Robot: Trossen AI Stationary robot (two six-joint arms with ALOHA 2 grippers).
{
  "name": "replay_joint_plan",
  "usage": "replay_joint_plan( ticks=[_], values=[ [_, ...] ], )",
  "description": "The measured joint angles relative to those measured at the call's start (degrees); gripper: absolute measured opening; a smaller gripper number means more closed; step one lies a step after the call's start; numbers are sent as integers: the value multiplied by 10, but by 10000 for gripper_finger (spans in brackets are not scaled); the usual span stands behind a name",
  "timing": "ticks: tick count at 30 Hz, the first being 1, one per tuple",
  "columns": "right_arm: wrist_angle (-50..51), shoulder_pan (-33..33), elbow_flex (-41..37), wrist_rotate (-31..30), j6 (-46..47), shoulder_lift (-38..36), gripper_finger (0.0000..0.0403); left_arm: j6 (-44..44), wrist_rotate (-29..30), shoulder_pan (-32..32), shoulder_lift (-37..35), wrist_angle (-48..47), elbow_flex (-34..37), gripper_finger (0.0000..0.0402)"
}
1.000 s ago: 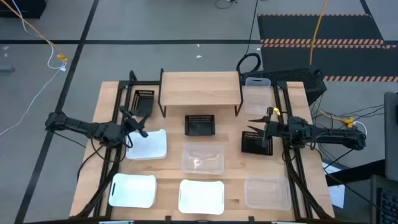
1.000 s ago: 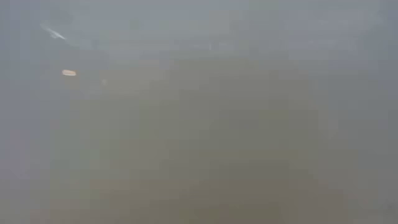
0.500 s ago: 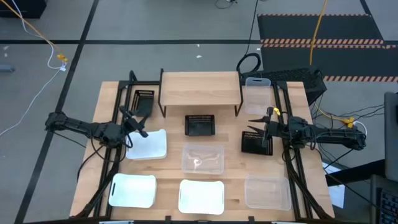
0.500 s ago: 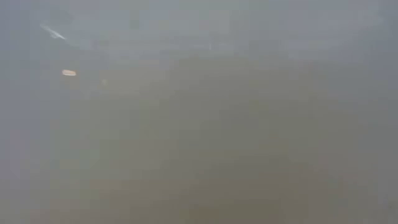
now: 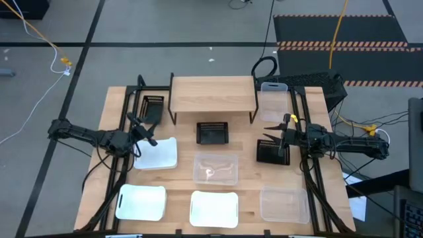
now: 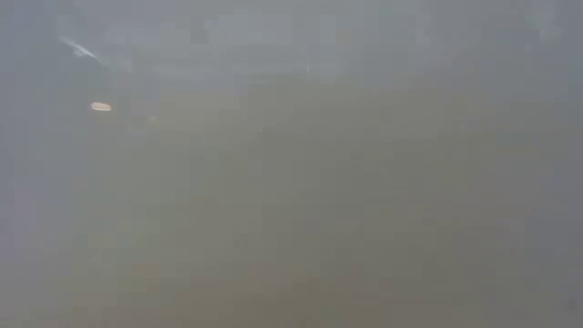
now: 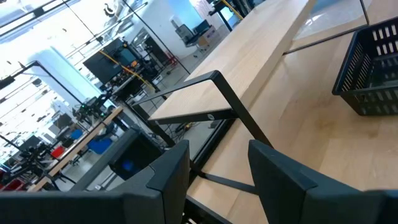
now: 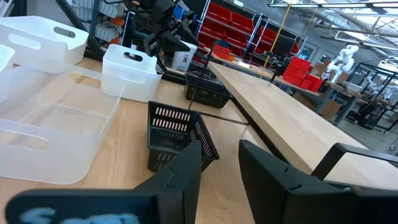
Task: Stack baskets on shelf by color
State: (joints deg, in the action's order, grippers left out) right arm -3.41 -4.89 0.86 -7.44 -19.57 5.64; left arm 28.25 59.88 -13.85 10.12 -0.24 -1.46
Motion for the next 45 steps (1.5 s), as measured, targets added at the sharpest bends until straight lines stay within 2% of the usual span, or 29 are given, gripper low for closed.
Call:
replay_joint_plan(
  ticks=[28,36,39,43,45],
  values=[
    [0,0,0,0,-2,0,105,0,0,0,0,0,0,168],
    [-84,0,0,0,-171,0,105,0,0,0,0,0,0,168],
    [-104,0,0,0,-195,0,105,0,0,0,0,0,0,168],
    [-113,0,0,6,-166,0,105,0,0,0,0,0,0,168],
    [-153,0,0,14,-75,1,105,0,0,0,0,0,0,168]
  ],
)
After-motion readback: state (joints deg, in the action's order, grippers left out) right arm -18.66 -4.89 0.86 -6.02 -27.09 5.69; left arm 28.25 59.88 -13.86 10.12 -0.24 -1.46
